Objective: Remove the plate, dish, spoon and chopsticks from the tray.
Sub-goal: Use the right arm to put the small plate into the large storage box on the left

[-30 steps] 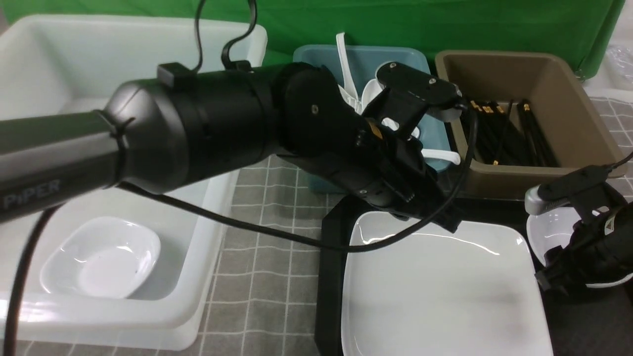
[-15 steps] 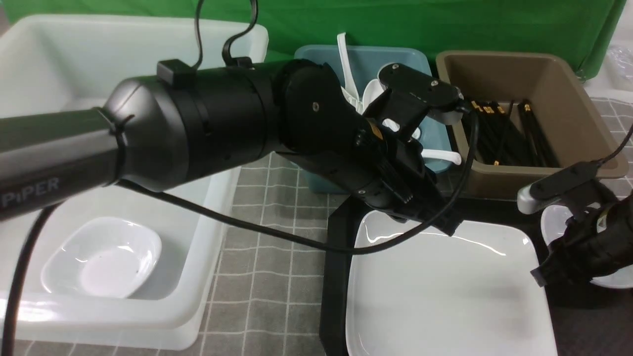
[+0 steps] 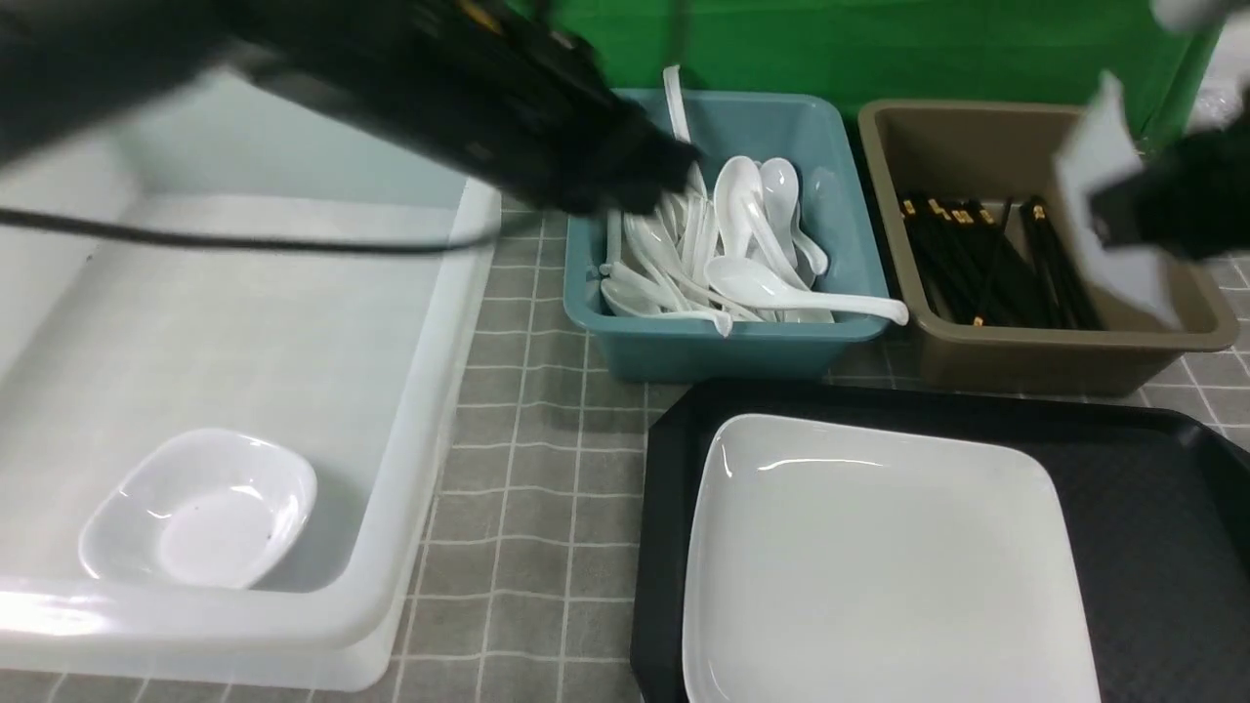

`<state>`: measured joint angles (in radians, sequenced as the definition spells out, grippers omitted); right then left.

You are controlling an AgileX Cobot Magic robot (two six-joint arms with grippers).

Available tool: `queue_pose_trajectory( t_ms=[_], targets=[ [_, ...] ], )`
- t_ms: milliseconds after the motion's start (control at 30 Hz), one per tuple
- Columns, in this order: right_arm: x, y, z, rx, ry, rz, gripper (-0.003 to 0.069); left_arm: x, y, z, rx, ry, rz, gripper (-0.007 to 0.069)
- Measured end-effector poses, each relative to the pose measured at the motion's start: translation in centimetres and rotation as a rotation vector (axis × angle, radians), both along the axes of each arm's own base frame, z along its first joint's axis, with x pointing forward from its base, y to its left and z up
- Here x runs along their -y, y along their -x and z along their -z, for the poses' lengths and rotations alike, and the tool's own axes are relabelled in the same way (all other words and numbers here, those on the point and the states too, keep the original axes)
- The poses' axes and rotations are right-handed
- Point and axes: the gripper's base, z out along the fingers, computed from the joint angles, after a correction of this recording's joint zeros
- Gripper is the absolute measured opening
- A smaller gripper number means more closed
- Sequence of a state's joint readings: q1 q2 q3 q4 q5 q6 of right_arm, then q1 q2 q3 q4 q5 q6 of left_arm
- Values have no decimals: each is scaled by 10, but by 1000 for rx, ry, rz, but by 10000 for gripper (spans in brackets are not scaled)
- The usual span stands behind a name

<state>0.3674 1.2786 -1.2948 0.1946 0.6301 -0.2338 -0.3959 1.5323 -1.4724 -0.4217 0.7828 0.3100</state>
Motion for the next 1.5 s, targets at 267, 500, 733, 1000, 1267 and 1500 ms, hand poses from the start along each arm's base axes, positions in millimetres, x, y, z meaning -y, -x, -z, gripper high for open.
queue_pose_trajectory(
  t_ms=[267, 500, 733, 1000, 1267, 1500],
  targets=[
    [-161, -13, -31, 65, -91, -440, 67, -138, 48, -41, 49, -27, -395, 2],
    [-285, -32, 24, 7, -62, -620, 67, -190, 107, -17, 40, -30, -668, 2],
    [-343, -34, 103, -114, 27, -703, 67, -200, 130, 12, -1, -60, -730, 2],
    [-363, -31, 153, -181, 78, -724, 125, -200, 129, 21, -11, -43, -737, 2],
    [-358, -26, 138, -258, 69, -689, 440, -200, 129, 20, -1, -34, -740, 2],
    [-316, -21, 68, -239, 183, -658, 444, -184, 125, 16, 29, 64, -641, 2]
  ],
)
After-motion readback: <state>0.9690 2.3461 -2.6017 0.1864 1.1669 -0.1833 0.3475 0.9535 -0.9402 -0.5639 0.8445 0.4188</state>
